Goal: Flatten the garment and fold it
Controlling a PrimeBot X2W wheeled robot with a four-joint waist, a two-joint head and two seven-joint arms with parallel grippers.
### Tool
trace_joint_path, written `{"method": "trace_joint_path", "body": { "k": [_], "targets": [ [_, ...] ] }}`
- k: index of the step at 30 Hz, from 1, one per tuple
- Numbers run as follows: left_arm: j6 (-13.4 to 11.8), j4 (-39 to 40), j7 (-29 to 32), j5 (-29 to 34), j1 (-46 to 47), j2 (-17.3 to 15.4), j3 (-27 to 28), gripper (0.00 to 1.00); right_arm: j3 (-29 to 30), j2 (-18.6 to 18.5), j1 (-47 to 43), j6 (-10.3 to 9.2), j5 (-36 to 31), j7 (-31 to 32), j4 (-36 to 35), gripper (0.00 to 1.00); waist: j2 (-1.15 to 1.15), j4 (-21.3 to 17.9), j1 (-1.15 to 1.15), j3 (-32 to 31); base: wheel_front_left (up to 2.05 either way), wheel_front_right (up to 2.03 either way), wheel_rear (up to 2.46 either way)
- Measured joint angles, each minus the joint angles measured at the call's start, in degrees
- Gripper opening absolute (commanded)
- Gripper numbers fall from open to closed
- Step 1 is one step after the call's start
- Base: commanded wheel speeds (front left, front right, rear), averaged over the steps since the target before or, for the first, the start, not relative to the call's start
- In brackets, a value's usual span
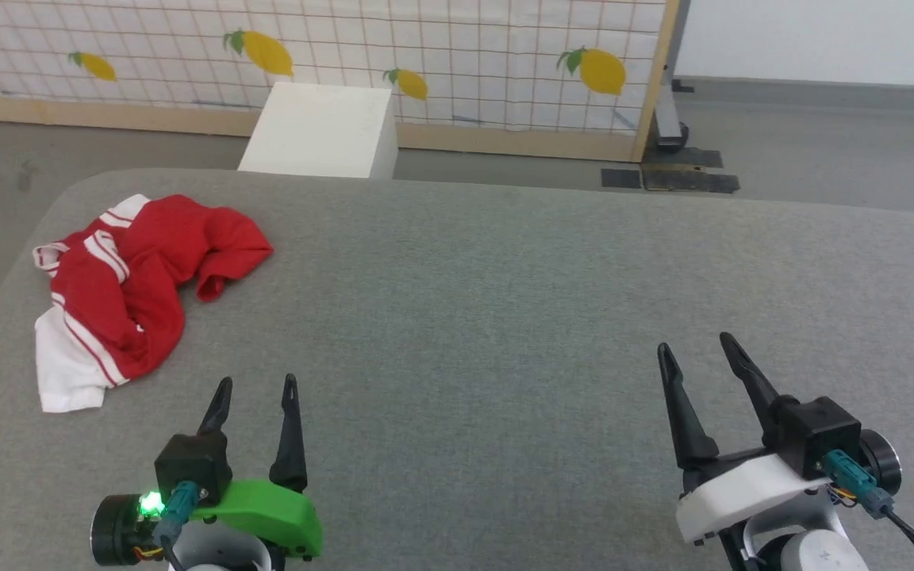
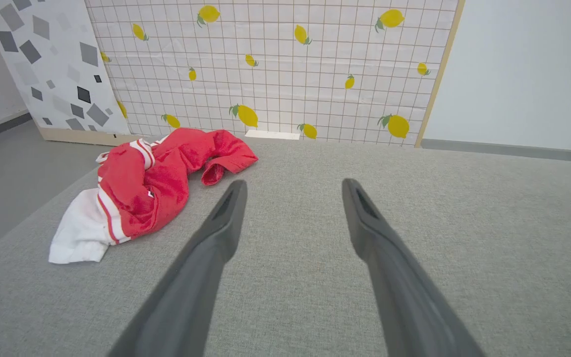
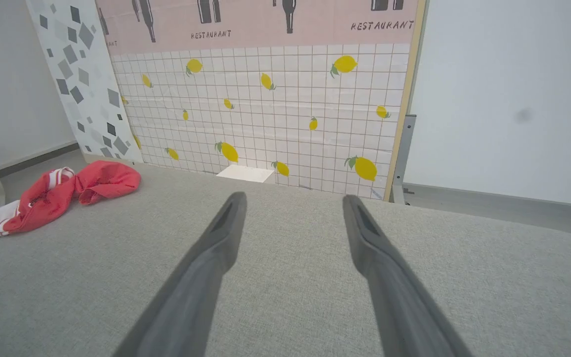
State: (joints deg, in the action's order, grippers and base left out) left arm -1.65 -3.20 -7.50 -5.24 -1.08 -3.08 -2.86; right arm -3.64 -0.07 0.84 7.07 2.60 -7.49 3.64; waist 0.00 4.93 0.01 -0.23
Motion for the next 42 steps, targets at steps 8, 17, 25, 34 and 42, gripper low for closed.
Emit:
{"method": "trace_joint_path", "body": {
  "k": [8,17,25,34,42],
  "targets": [
    [0.0,-0.4,-1.1,-0.3,0.0,0.0,-0.1,1.00,-1.5,0.0,0.0,0.01,0.0,-1.0,0.3,1.00,0.00,3.4,0.00,-0.1,0.00,0.00,0.00],
    [0.0,-0.7,-2.0,-0.4,0.0,0.0,-0.4,1.00,-3.1,0.0,0.1,0.03,0.1,-2.1,0.7,1.00,0.00,7.8,-0.01,0.0,0.00,0.00,0.00],
    [-0.2,-0.7,-2.9,-0.7,0.0,0.0,-0.7,1.00,-3.6,0.0,0.1,0.04,0.2,-2.9,1.2,1.00,0.00,11.8,-0.01,0.0,0.00,0.00,0.00],
    [-0.2,-0.9,-4.1,-0.9,0.0,0.0,-0.9,1.00,-4.4,0.0,0.2,0.04,0.6,-4.0,2.0,1.00,0.00,15.4,-0.01,0.0,0.00,0.00,0.00],
    [-0.2,-1.3,-5.0,-1.1,0.0,0.0,-1.0,1.00,-5.3,0.0,0.2,0.05,1.3,-5.0,2.6,1.00,0.00,17.2,-0.01,-0.1,0.00,0.00,0.00]
  ]
}}
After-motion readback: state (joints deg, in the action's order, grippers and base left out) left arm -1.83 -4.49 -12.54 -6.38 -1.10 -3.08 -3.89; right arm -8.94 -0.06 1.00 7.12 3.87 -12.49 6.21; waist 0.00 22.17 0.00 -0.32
